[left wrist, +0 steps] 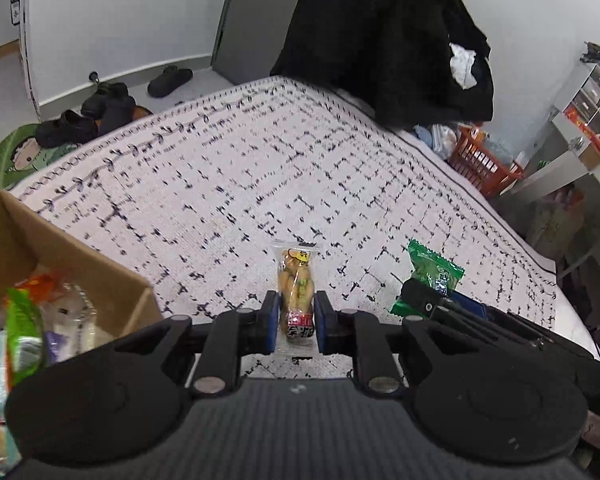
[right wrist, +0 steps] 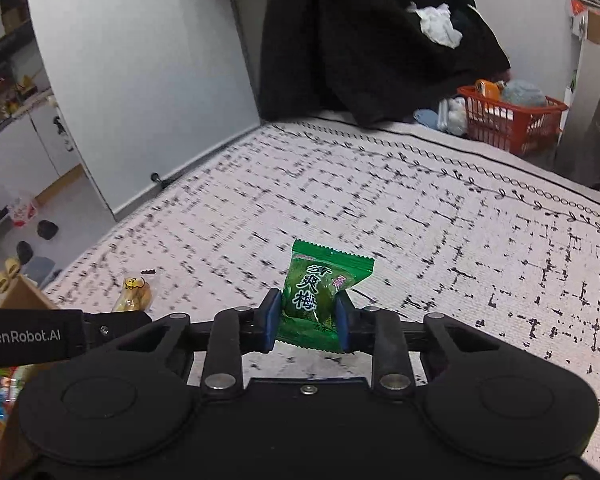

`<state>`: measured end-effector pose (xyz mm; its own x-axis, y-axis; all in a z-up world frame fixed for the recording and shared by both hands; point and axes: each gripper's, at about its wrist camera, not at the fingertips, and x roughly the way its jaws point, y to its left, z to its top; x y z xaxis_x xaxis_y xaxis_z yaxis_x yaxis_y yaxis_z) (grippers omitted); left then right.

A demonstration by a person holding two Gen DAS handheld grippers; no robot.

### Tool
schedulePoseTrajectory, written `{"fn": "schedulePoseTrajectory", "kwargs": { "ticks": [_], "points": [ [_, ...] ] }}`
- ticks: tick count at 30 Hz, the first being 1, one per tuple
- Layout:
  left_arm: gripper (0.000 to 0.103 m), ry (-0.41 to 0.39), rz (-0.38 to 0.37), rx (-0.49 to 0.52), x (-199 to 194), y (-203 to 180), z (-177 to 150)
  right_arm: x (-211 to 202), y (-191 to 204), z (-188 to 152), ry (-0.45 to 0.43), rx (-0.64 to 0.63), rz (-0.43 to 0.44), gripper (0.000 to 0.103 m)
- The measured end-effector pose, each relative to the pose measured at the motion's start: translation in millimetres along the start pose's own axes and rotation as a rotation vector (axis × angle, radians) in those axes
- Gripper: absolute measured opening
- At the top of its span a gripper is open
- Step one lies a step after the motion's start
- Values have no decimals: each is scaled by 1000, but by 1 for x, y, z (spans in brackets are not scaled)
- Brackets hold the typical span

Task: Organize snacks
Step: 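Carry the yellow packet in left tool and green packet in right tool over the box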

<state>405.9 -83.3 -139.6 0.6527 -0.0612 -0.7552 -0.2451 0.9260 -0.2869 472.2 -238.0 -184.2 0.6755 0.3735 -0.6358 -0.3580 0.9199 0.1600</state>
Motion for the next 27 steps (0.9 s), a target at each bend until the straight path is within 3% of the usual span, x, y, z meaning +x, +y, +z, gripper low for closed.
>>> {"fn": "schedulePoseTrajectory", "kwargs": {
  "ticks": [12, 27],
  "points": [
    [18, -51, 25, -26, -56, 22, -3, -39, 40, 3, -58, -61, 76, 27],
    [18, -96, 48, -87, -121, 81, -7, -80, 110, 1, -95, -173, 141, 27]
  ]
}}
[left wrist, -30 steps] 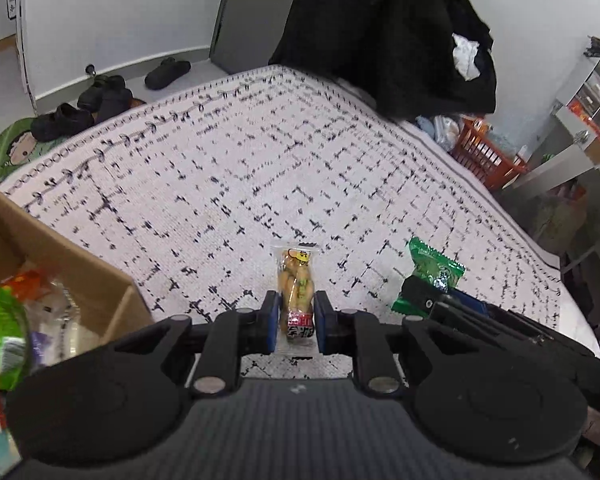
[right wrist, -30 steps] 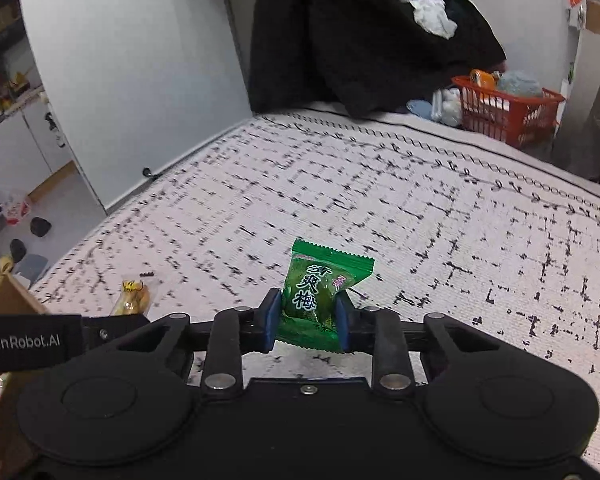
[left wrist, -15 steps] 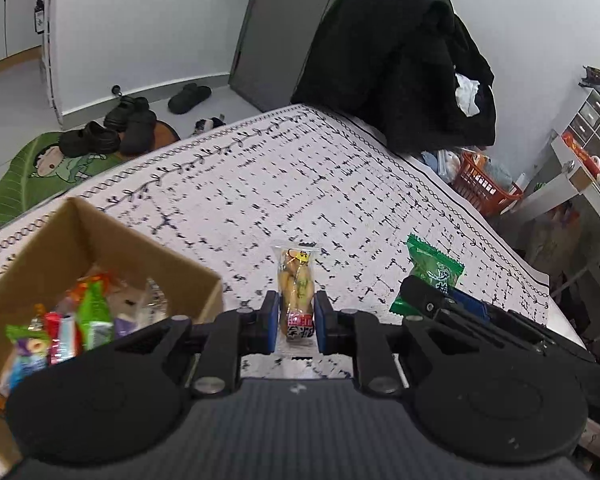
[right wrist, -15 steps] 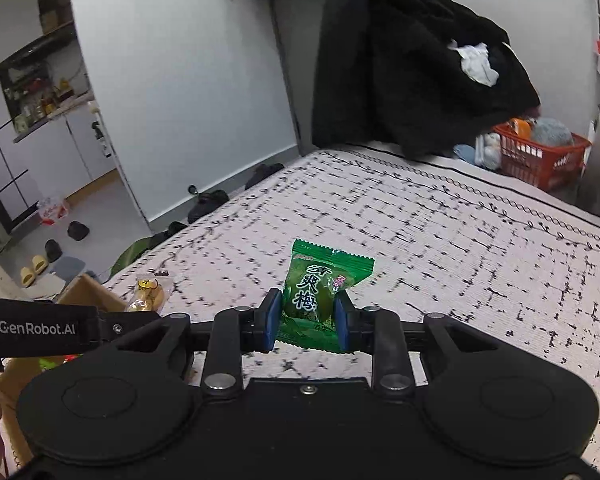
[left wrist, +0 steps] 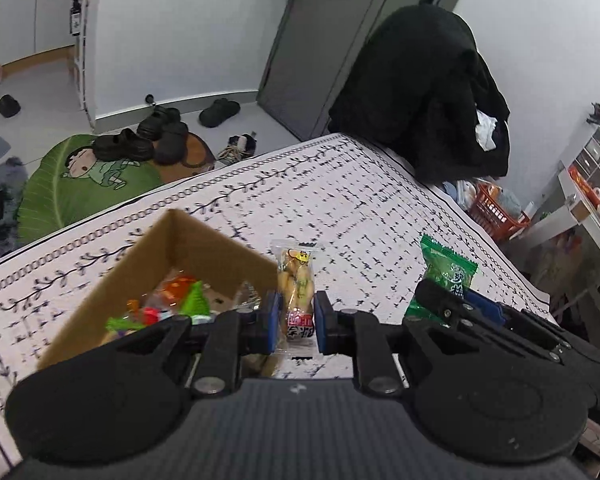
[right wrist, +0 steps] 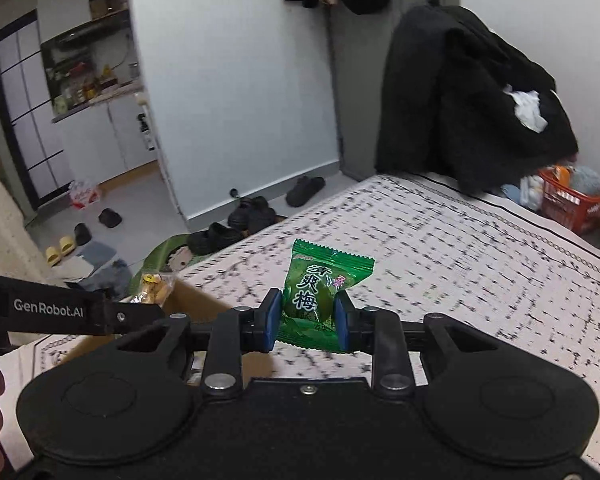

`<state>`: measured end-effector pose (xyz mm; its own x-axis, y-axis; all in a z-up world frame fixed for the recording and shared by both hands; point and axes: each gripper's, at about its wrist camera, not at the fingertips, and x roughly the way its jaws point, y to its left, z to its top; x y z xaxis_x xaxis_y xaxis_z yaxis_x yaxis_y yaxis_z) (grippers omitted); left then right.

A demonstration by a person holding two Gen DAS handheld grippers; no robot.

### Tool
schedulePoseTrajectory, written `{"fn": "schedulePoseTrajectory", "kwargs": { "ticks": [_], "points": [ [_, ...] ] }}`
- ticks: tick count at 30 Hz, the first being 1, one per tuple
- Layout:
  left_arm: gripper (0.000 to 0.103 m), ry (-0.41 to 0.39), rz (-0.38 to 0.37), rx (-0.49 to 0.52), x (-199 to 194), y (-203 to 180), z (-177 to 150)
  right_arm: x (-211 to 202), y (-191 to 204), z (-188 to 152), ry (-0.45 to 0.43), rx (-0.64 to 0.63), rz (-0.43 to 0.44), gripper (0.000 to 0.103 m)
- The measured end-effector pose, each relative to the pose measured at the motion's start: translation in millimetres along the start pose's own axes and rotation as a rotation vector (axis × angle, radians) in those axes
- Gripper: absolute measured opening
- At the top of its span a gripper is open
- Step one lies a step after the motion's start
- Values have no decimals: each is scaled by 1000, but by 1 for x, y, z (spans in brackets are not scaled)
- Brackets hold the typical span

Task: Organize snacks
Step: 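Carry the yellow packet in left tool and green packet in right tool over the box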

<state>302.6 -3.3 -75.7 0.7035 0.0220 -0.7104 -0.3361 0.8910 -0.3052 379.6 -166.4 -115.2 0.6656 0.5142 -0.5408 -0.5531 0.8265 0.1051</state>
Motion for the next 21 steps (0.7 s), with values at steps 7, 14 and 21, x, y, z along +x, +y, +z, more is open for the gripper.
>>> {"fn": "schedulePoseTrajectory", "kwargs": {
  "ticks": [7, 14, 21],
  "points": [
    [18, 1, -4, -30, -22, 27, -4, -10, 26, -2, 1, 7, 14, 27],
    [18, 21, -16, -52, -38, 48, -13, -16, 52, -5, 4, -5, 31, 28],
    [22, 95, -34, -61, -42, 61, -31, -18, 71, -10, 19, -16, 37, 28]
  ]
}}
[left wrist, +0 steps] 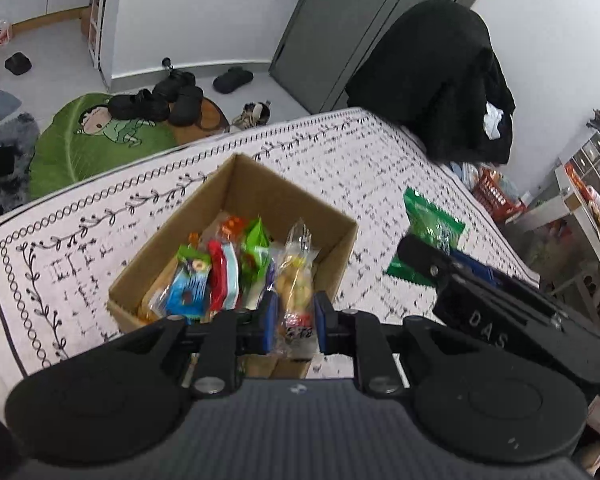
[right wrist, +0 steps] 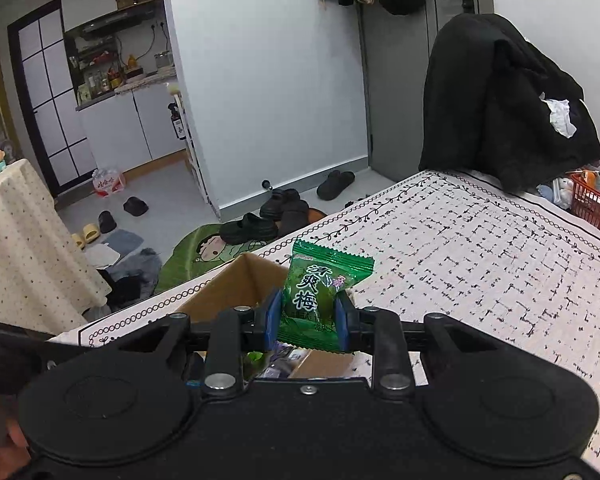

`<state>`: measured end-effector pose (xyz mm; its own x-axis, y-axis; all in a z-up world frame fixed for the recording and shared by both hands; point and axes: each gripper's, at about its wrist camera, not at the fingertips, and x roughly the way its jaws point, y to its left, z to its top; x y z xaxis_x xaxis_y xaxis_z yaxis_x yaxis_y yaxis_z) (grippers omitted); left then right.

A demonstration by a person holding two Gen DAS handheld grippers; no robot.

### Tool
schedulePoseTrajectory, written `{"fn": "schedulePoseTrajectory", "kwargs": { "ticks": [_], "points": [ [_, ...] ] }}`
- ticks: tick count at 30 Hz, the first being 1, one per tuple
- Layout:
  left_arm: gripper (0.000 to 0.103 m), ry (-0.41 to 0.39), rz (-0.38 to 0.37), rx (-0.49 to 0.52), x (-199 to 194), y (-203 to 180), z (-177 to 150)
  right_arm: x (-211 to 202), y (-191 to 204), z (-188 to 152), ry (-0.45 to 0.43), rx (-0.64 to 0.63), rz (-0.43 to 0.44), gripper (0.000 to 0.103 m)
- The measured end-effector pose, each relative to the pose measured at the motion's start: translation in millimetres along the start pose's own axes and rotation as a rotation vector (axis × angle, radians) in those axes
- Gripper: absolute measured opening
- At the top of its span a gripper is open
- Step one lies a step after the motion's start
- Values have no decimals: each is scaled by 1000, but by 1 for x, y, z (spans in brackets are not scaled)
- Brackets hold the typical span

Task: Organize snacks
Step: 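Carry the yellow packet in left tool and green packet in right tool over the box, then open left tool dropping the yellow packet while right tool drops the green packet into the box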

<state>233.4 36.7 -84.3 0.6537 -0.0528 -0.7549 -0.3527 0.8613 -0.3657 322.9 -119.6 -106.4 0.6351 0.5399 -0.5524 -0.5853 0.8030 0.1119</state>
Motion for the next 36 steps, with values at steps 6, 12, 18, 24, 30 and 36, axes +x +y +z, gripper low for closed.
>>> {"fn": "schedulePoseTrajectory", "kwargs": {
  "ticks": [6, 12, 18, 24, 30, 36],
  "points": [
    [27, 3, 11, -54, -3, 17, 2, 0, 8, -5, 23, 3, 5, 28],
    [32, -15, 14, -76, -12, 28, 10, 1, 18, -7, 49, 15, 24, 28],
    [46, -48, 15, -88, -25, 35, 18, 3, 36, -13, 85, 26, 58, 28],
    [56, -65, 18, -93, -33, 43, 22, 9, 47, -20, 115, 48, 84, 32],
    [65, -75, 23, -106, -42, 53, 23, -1, 47, -21, 125, 81, 45, 51],
    [67, -80, 18, -109, -53, 57, 22, -21, 38, -21, 117, 106, 5, 51]
  ]
}}
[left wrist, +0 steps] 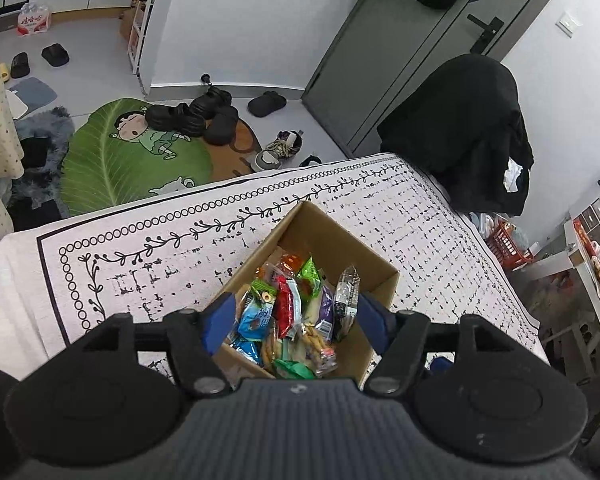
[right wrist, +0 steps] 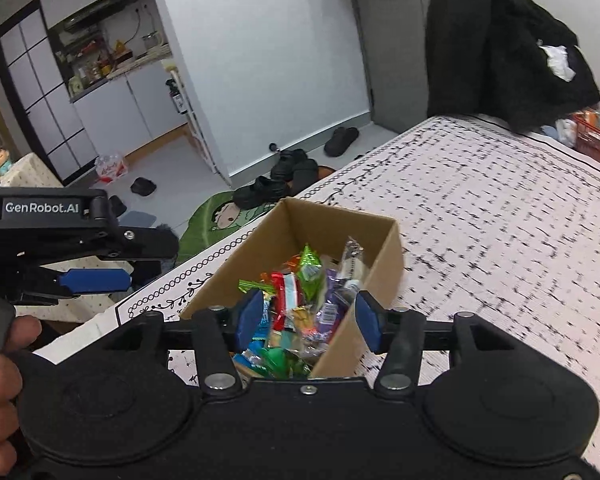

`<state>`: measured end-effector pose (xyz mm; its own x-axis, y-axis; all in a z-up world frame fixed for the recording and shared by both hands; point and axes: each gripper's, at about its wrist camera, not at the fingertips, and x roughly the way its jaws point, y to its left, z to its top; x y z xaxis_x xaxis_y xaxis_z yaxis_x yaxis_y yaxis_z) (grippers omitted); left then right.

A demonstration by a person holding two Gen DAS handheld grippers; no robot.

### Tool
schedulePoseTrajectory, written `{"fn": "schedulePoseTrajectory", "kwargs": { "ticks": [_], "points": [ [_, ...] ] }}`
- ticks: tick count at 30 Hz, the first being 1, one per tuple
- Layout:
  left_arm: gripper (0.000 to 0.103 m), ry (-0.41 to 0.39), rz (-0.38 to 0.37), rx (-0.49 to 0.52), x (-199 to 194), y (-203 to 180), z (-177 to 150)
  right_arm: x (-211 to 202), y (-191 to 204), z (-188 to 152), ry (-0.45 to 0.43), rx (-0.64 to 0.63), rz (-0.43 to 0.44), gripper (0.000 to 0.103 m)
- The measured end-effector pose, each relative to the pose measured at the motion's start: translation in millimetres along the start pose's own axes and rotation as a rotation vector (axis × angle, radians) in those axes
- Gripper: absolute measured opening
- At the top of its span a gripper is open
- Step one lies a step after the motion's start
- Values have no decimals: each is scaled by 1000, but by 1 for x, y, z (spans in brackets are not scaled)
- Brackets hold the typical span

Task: Organize snacks

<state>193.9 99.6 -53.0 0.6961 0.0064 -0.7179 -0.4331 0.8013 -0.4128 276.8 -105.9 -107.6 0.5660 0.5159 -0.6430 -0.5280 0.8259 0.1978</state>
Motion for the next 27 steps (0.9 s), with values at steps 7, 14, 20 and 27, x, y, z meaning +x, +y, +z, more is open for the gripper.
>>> {"fn": "schedulePoseTrajectory", "kwargs": {
  "ticks": [7, 14, 20, 27],
  "points": [
    [83, -2, -2, 32, -16, -7, -5, -26, -9, -4, 3, 25, -8, 54],
    [87, 27, 40, 126, -30, -23, -16, -49, -16, -10, -9, 50, -35, 67],
    [95, 0, 75, 189, -52, -33, -26, -76, -19, -14, -45, 70, -32, 83],
    [103, -17, 79, 230, -76, -39, -40, -103, -18, -18, -70, 82, -50, 99]
  ]
}}
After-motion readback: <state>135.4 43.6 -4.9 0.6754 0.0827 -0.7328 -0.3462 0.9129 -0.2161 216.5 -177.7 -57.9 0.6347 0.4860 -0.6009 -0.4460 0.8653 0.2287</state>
